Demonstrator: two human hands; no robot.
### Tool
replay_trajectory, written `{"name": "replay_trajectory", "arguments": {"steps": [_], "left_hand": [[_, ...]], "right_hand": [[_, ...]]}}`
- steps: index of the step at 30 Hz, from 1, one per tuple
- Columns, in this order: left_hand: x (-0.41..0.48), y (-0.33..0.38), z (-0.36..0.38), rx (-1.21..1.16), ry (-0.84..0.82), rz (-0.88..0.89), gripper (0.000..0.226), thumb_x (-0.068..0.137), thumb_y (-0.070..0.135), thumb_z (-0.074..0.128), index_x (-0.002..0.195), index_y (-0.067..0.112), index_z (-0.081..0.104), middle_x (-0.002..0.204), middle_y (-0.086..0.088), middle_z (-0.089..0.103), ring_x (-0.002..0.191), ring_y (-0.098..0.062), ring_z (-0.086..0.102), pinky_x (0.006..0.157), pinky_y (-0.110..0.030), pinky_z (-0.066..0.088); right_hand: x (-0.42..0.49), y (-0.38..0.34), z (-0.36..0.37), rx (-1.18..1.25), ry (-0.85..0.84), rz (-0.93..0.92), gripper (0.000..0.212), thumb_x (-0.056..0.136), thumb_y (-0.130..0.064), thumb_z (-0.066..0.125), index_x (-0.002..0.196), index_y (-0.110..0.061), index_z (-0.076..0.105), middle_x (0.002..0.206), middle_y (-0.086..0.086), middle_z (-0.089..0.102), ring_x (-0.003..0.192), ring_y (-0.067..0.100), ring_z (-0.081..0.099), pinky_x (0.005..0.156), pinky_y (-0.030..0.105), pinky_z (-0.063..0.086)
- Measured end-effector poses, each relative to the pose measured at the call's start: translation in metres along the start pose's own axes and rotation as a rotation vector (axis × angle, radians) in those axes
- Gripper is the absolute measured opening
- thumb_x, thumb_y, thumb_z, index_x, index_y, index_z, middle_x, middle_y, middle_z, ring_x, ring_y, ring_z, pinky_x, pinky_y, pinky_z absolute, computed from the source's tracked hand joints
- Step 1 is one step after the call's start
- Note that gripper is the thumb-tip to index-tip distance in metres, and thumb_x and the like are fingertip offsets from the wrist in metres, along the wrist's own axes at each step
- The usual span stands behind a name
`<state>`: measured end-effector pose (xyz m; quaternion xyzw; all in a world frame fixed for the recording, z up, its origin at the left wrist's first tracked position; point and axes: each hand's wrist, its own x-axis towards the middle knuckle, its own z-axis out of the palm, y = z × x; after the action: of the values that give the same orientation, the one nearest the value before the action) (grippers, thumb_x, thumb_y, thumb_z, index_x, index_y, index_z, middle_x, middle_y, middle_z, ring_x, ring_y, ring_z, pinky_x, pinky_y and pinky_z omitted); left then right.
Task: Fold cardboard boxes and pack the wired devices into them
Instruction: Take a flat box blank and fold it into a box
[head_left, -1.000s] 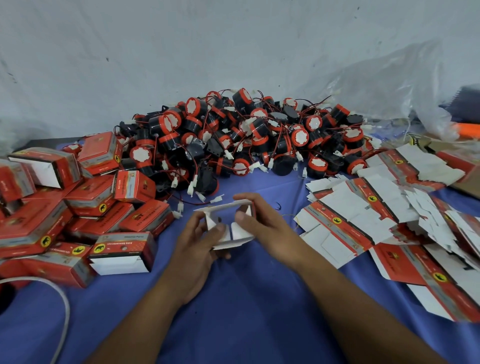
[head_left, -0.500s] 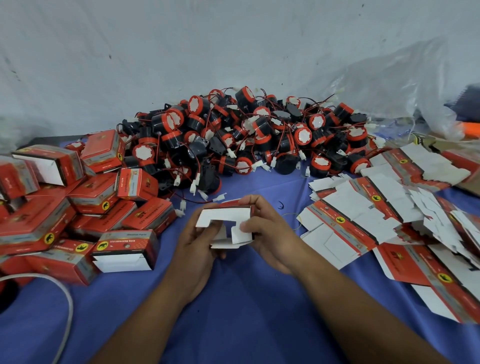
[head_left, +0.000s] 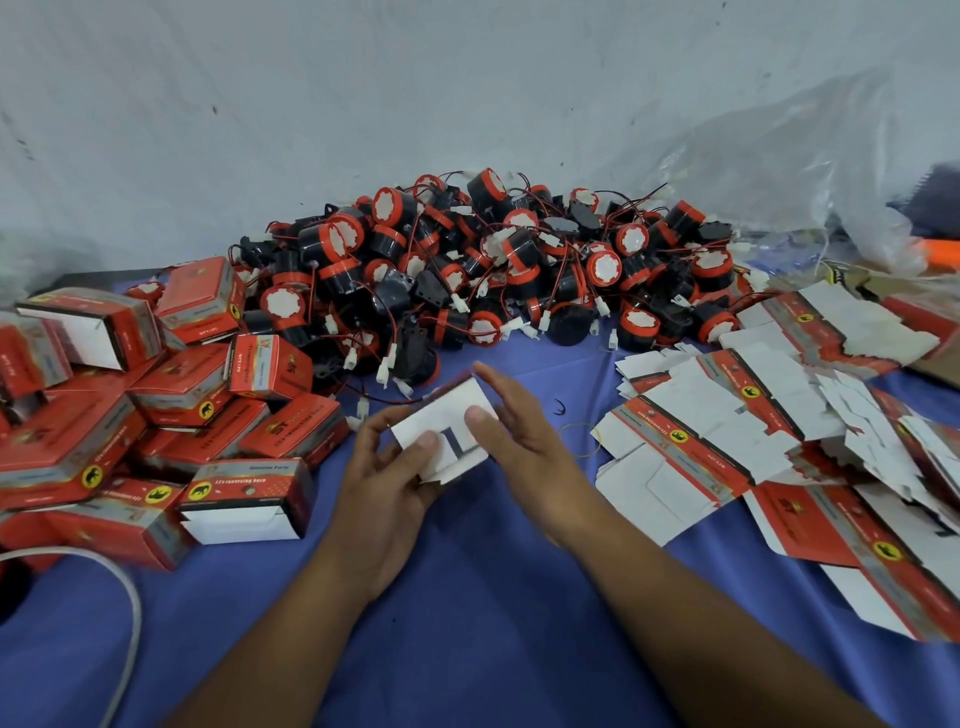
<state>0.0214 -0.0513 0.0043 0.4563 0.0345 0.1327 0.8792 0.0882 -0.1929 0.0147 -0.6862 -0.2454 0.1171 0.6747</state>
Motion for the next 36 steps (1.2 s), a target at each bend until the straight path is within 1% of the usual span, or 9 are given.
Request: {"name": "replay_trajectory", "arguments": {"steps": [4,8,12,15,18,22,26,31,36], "left_hand": [[0.001,-0.001,0.000,-0.051,0.023,-0.015,0.034,0.086,0.014,0.064,0.115,0.018,0.047,0.121,-0.014,0.068,0.110,-0.028,0.067,0.084,-0.037,0.058],[-0.002,-0.002,-0.001,-0.013,-0.048,-0.089,0.036,0.090,0.022,0.065,0.117,0.025,0.041,0.123,-0.015,0.068,0.109,-0.033,0.068,0.078,-0.041,0.058],[-0.006,-0.007,0.009,0.437,0.013,-0.057,0.018,0.089,0.037,0.060,0.097,0.034,0.045,0.095,-0.006,0.073,0.070,-0.036,0.070,0.049,-0.036,0.053],[-0.009,-0.010,0.009,0.907,0.133,0.139,0.025,0.079,0.062,0.055,0.098,0.046,0.048,0.099,0.006,0.066,0.079,-0.020,0.067,0.060,-0.035,0.053],[-0.014,-0.015,0.011,1.092,0.186,0.238,0.061,0.068,0.073,0.049,0.124,0.051,0.038,0.119,0.008,0.046,0.100,0.011,0.049,0.074,-0.014,0.042],[-0.023,-0.021,0.014,1.415,0.195,0.414,0.089,0.074,0.077,0.041,0.150,0.056,0.001,0.117,-0.007,0.033,0.097,-0.023,0.045,0.080,-0.032,0.044],[-0.019,-0.012,0.010,1.681,0.355,0.456,0.103,0.069,0.089,0.037,0.155,0.044,0.001,0.144,-0.020,0.023,0.125,-0.038,0.029,0.101,-0.057,0.032],[-0.019,-0.009,0.008,1.491,-0.201,0.800,0.093,0.085,0.054,0.062,0.158,0.028,0.010,0.165,-0.012,-0.005,0.153,-0.031,0.002,0.120,-0.041,0.017],[-0.017,-0.006,0.008,1.470,-0.219,0.950,0.076,0.081,0.046,0.072,0.141,0.012,0.041,0.142,-0.016,0.040,0.133,-0.030,0.041,0.109,-0.042,0.039]], "right_hand": [[-0.001,0.003,-0.002,0.288,-0.212,0.037,0.084,0.074,-0.069,0.073,0.145,-0.040,0.038,0.146,-0.007,0.052,0.132,0.025,0.054,0.112,0.046,0.043],[-0.002,0.000,-0.005,0.341,-0.156,-0.003,0.069,0.083,-0.031,0.080,0.143,-0.036,0.046,0.147,0.002,0.050,0.127,0.033,0.058,0.108,0.051,0.047],[0.000,-0.008,-0.005,0.410,-0.059,-0.036,0.049,0.082,-0.017,0.075,0.128,-0.024,0.060,0.115,0.009,0.064,0.100,0.039,0.062,0.090,0.064,0.048],[0.001,-0.013,-0.009,0.386,-0.049,-0.029,0.042,0.082,-0.012,0.069,0.123,-0.020,0.059,0.109,0.005,0.064,0.091,0.036,0.063,0.082,0.075,0.043],[0.002,-0.015,-0.012,0.366,-0.093,-0.005,0.039,0.080,-0.011,0.069,0.115,-0.024,0.058,0.103,0.004,0.063,0.088,0.028,0.064,0.079,0.057,0.048],[0.003,-0.016,-0.016,0.379,-0.116,-0.018,0.040,0.076,-0.003,0.069,0.109,-0.022,0.057,0.103,0.005,0.060,0.090,0.028,0.062,0.078,0.051,0.054],[0.002,-0.013,-0.016,0.259,-0.104,0.024,0.041,0.073,-0.005,0.069,0.106,-0.027,0.060,0.102,0.001,0.060,0.090,0.026,0.059,0.078,0.048,0.055],[-0.002,-0.013,-0.016,0.216,-0.241,0.052,0.047,0.076,-0.002,0.068,0.115,-0.024,0.056,0.104,0.001,0.062,0.089,0.020,0.061,0.075,0.035,0.054],[-0.006,-0.016,-0.016,0.137,-0.309,0.035,0.057,0.078,-0.006,0.071,0.126,-0.025,0.047,0.117,0.000,0.059,0.095,0.015,0.062,0.080,0.031,0.054]]}}
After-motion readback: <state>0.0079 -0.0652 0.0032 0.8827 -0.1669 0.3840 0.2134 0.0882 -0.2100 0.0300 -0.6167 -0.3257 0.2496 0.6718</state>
